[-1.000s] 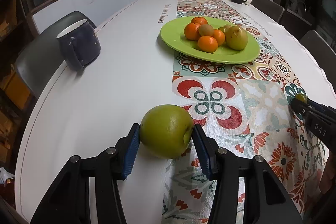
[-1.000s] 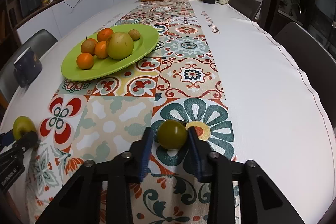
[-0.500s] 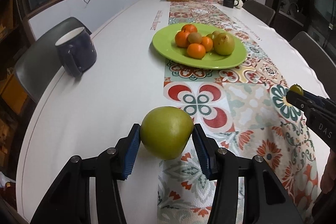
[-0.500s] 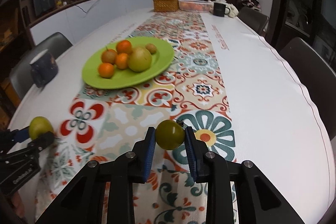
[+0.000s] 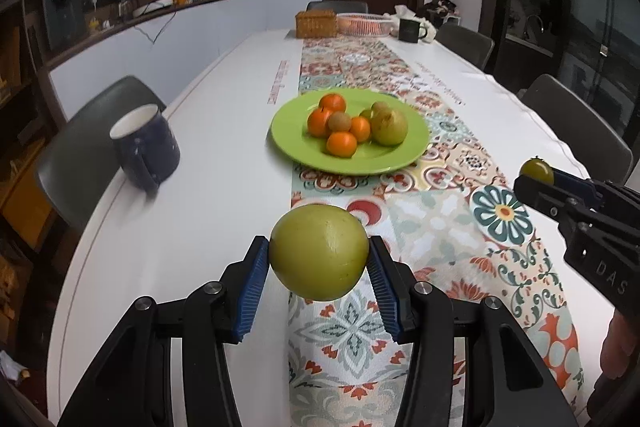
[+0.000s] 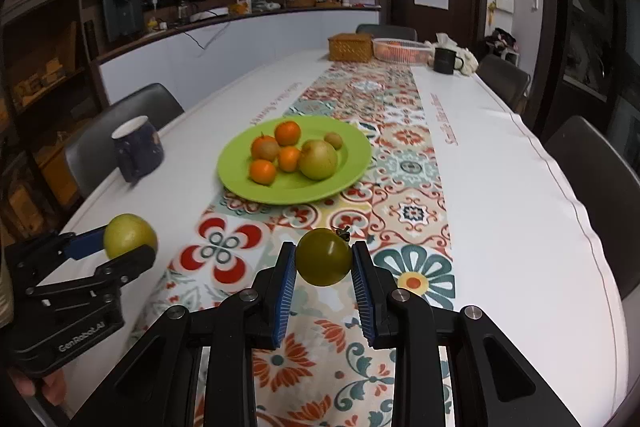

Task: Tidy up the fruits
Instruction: 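Carry the apple and green fruit in both tools over the plate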

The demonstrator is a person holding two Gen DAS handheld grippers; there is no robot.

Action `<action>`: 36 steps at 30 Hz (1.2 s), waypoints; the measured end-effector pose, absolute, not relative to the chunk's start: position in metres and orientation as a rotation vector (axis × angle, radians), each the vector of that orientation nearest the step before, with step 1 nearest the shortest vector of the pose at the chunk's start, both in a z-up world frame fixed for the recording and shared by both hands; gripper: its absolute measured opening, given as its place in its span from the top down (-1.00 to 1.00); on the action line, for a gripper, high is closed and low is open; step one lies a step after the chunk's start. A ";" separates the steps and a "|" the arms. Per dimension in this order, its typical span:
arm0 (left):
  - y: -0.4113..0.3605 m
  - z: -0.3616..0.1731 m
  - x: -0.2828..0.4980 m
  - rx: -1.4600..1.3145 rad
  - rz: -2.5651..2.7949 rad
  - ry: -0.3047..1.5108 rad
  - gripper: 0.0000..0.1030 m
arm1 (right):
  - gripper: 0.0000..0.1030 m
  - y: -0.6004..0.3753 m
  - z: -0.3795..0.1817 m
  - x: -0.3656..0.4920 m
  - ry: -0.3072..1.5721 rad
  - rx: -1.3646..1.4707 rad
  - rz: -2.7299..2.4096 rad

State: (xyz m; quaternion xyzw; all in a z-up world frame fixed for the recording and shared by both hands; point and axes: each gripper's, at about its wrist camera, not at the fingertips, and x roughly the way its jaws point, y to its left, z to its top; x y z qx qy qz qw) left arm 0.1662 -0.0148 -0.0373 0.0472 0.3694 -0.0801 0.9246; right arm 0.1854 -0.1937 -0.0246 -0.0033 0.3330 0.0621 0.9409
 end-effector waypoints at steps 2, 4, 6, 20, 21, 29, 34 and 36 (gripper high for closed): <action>-0.017 -0.030 0.165 0.101 -0.174 0.739 0.04 | 0.44 -0.191 -0.019 0.182 0.662 -0.014 0.136; -0.019 -0.024 0.163 0.104 -0.181 0.722 0.04 | 0.44 -0.189 -0.014 0.179 0.649 -0.020 0.141; -0.021 -0.016 0.163 0.105 -0.192 0.701 0.04 | 0.44 -0.187 -0.011 0.178 0.639 -0.023 0.146; -0.033 0.019 0.173 0.138 -0.210 0.601 0.04 | 0.44 -0.182 0.014 0.189 0.572 -0.040 0.169; -0.034 0.020 0.175 0.139 -0.210 0.598 0.04 | 0.44 -0.182 0.016 0.191 0.567 -0.038 0.172; -0.038 0.032 0.195 0.146 -0.218 0.567 0.04 | 0.44 -0.182 0.027 0.214 0.553 -0.030 0.181; -0.040 0.033 0.213 0.142 -0.230 0.570 0.04 | 0.44 -0.184 0.029 0.232 0.548 -0.041 0.177; -0.041 0.032 0.223 0.140 -0.236 0.575 0.04 | 0.44 -0.184 0.029 0.240 0.549 -0.045 0.175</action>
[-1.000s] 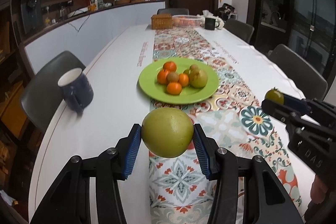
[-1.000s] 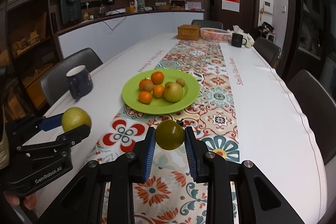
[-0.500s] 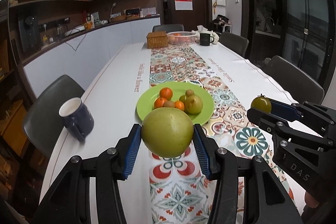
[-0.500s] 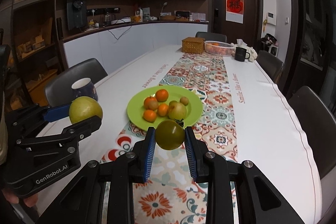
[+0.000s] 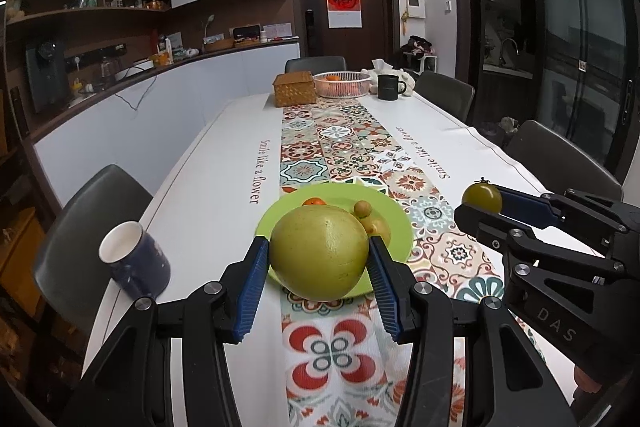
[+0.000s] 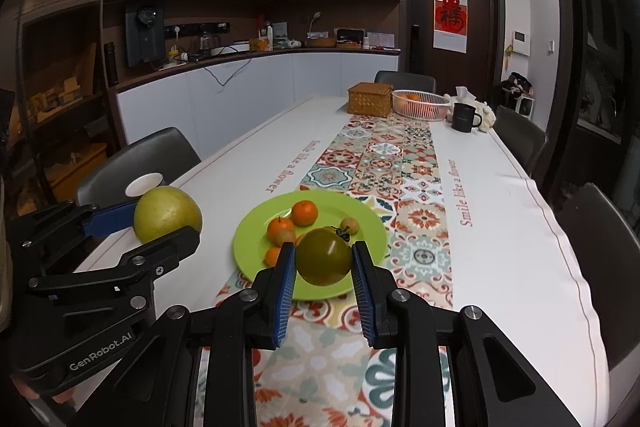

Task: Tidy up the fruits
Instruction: 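Carry the apple and green fruit in both tools over the plate, then open both tools to release the apple and green fruit onto the plate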

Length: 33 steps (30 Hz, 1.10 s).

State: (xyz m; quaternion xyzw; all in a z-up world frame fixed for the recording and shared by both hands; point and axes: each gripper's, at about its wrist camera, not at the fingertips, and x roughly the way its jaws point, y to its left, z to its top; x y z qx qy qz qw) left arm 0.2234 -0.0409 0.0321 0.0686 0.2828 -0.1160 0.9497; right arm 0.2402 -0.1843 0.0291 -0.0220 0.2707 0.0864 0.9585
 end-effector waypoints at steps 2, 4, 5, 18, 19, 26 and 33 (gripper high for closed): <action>-0.042 0.031 0.233 0.136 -0.239 0.582 0.04 | 0.44 -0.186 0.029 0.249 0.553 -0.045 0.174; -0.043 0.029 0.243 0.133 -0.245 0.589 0.04 | 0.44 -0.187 0.027 0.258 0.559 -0.046 0.174; -0.044 0.028 0.250 0.133 -0.249 0.593 0.04 | 0.44 -0.187 0.026 0.262 0.562 -0.048 0.174; -0.058 0.013 0.327 0.119 -0.313 0.686 0.04 | 0.44 -0.193 0.009 0.329 0.627 -0.053 0.183; -0.059 0.011 0.332 0.116 -0.316 0.696 0.04 | 0.44 -0.194 0.007 0.336 0.641 -0.052 0.185; -0.062 -0.012 0.373 0.096 -0.337 0.777 0.04 | 0.44 -0.197 -0.016 0.375 0.735 -0.027 0.208; -0.065 -0.036 0.397 0.089 -0.331 0.833 0.04 | 0.44 -0.199 -0.041 0.405 0.811 -0.020 0.220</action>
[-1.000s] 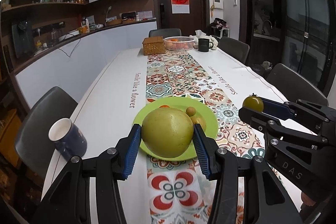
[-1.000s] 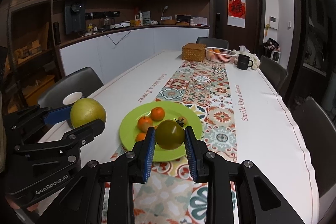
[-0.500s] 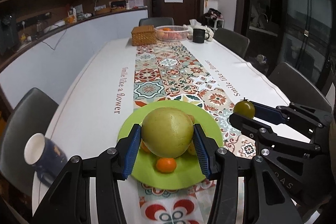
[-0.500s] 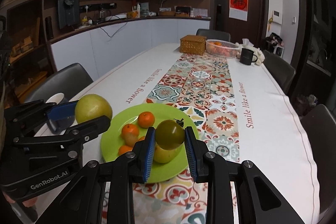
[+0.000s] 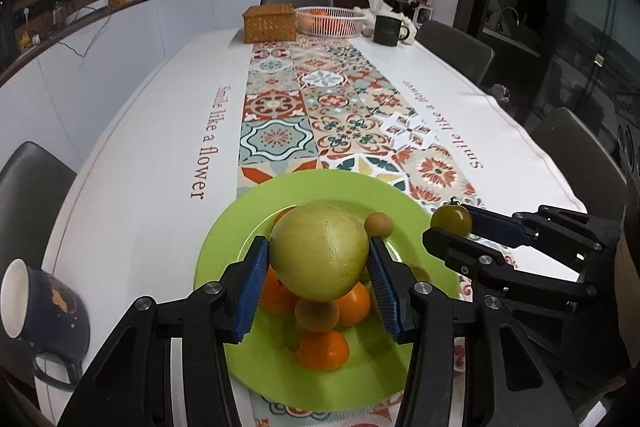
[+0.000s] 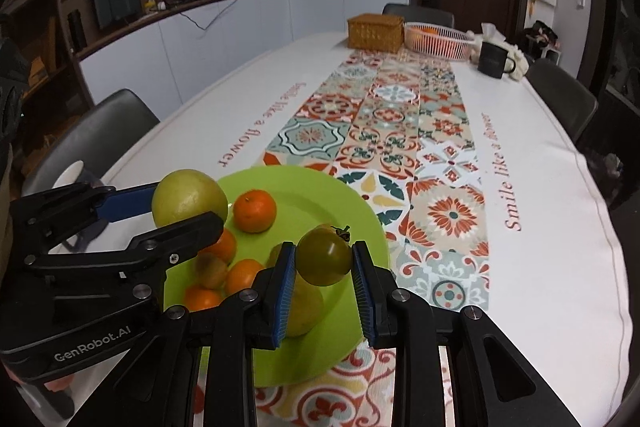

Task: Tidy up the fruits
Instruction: 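Open both tools to release the apple and green fruit onto the plate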

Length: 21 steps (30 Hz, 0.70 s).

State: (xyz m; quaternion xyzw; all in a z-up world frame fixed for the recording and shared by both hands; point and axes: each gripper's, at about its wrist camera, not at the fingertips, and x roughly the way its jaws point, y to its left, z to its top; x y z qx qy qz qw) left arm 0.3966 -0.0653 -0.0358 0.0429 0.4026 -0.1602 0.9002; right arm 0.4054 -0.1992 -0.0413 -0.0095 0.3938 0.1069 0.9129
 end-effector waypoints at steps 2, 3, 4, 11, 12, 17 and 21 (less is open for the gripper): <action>-0.066 -0.040 0.402 0.092 -0.328 0.849 0.04 | 0.44 -0.199 -0.047 0.411 0.826 -0.020 0.220; -0.067 -0.042 0.403 0.093 -0.329 0.852 0.04 | 0.44 -0.199 -0.050 0.414 0.834 -0.019 0.220; -0.067 -0.042 0.405 0.093 -0.329 0.856 0.04 | 0.44 -0.200 -0.053 0.417 0.848 -0.011 0.222; -0.065 -0.034 0.401 0.115 -0.308 0.814 -0.17 | 0.27 -0.205 -0.058 0.420 0.854 0.013 0.216; -0.064 -0.032 0.399 0.119 -0.304 0.805 -0.20 | 0.21 -0.207 -0.057 0.418 0.849 0.014 0.209; -0.056 -0.020 0.377 0.139 -0.261 0.764 -0.24 | 0.18 -0.212 -0.050 0.402 0.829 0.023 0.197; -0.052 -0.010 0.355 0.142 -0.233 0.740 -0.30 | -0.01 -0.216 -0.036 0.377 0.773 0.020 0.160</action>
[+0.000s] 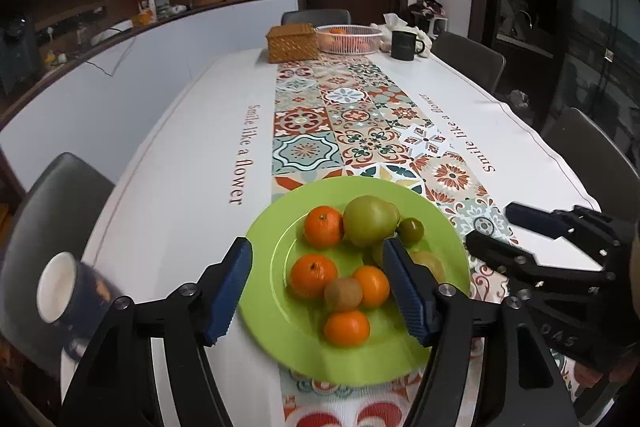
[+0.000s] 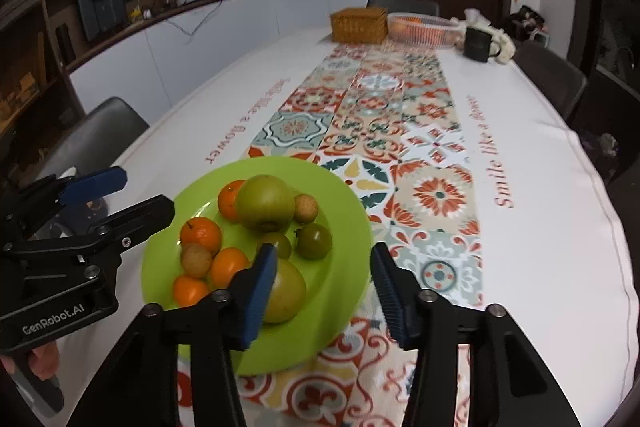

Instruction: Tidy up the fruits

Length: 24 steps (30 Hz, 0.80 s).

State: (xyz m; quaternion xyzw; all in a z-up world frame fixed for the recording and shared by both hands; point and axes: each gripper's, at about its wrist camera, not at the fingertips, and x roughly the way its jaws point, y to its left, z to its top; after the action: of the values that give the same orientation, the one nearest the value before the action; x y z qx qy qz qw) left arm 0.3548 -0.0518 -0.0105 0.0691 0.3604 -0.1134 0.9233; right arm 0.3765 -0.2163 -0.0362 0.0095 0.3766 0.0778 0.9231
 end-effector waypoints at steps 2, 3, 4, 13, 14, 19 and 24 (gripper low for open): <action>-0.051 -0.005 0.343 0.143 -0.225 0.729 -0.30 | -0.10 -0.217 -0.029 0.366 0.751 0.013 0.147; -0.051 -0.002 0.337 0.139 -0.225 0.721 -0.31 | -0.16 -0.218 -0.024 0.357 0.729 0.011 0.137; -0.050 0.001 0.333 0.135 -0.223 0.717 -0.33 | -0.19 -0.218 -0.020 0.351 0.716 0.007 0.129; -0.046 0.035 0.272 0.129 -0.211 0.639 -0.47 | -0.45 -0.223 0.024 0.280 0.593 0.013 0.080; -0.046 0.039 0.262 0.134 -0.209 0.626 -0.50 | -0.47 -0.222 0.026 0.274 0.586 0.015 0.077; -0.044 0.049 0.225 0.139 -0.202 0.591 -0.61 | -0.54 -0.225 0.037 0.234 0.557 0.034 0.050; -0.039 0.054 0.187 0.126 -0.195 0.568 -0.70 | -0.54 -0.226 0.040 0.199 0.553 0.055 0.048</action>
State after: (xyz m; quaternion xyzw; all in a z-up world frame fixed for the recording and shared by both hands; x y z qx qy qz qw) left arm 0.1871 -0.0390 0.0537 0.0620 0.2797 -0.0960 0.9533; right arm 0.1988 -0.2262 0.0401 0.0271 0.2730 0.0235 0.9613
